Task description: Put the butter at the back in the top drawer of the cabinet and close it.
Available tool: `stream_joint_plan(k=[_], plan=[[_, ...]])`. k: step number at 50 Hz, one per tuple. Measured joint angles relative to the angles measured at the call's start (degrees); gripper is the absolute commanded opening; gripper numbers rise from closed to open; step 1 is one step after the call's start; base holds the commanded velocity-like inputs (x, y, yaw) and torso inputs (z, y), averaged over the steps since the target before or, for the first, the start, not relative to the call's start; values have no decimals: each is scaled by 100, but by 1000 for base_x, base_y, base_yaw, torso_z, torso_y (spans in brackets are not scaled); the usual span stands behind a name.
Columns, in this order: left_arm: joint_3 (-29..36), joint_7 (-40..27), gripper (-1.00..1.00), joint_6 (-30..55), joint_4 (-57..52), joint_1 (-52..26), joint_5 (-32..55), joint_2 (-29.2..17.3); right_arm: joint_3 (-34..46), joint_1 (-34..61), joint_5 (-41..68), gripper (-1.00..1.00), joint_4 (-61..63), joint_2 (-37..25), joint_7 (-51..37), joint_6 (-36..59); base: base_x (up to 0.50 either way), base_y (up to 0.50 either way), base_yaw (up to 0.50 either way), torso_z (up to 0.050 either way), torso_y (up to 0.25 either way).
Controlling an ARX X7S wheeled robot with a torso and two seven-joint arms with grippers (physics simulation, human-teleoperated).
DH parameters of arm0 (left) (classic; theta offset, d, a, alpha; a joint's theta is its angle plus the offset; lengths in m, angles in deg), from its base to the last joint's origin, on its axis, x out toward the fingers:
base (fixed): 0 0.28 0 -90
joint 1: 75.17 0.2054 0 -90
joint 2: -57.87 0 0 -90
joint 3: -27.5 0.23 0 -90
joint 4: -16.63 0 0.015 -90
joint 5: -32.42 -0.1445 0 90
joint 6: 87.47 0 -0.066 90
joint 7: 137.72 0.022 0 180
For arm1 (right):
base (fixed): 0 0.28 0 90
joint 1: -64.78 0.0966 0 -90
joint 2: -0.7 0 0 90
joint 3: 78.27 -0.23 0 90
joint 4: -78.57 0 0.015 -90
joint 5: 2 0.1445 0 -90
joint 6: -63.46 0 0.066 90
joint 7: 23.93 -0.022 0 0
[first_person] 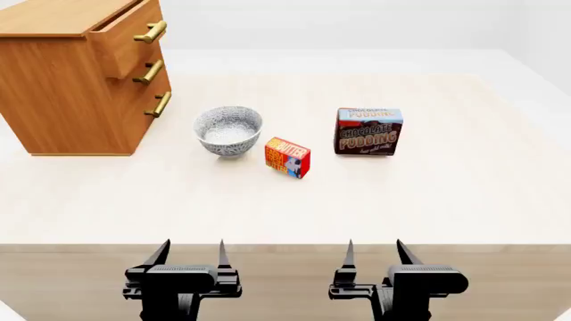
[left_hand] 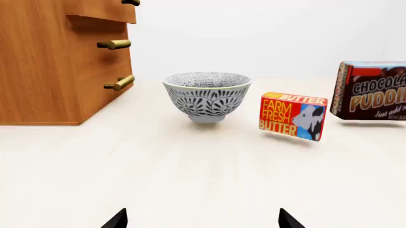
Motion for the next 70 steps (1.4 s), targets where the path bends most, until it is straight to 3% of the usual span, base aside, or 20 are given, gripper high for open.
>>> stream_joint_plan(k=[22,55,70], plan=[[297,-296,100,-50,29,-11,254,-253,291,-9,285,100,-13,-254,-279,-91,0,5,0,0,0],[605,-595,100,-127,50,-27,514,-512,596,24,549,100,-63,-511,-581,-154,0,497,0,0,0],[711,-698,100,-122,66,-50,604,-609,684,36,677,100,-68,-589,-689,-148,0,32,0,5,0]])
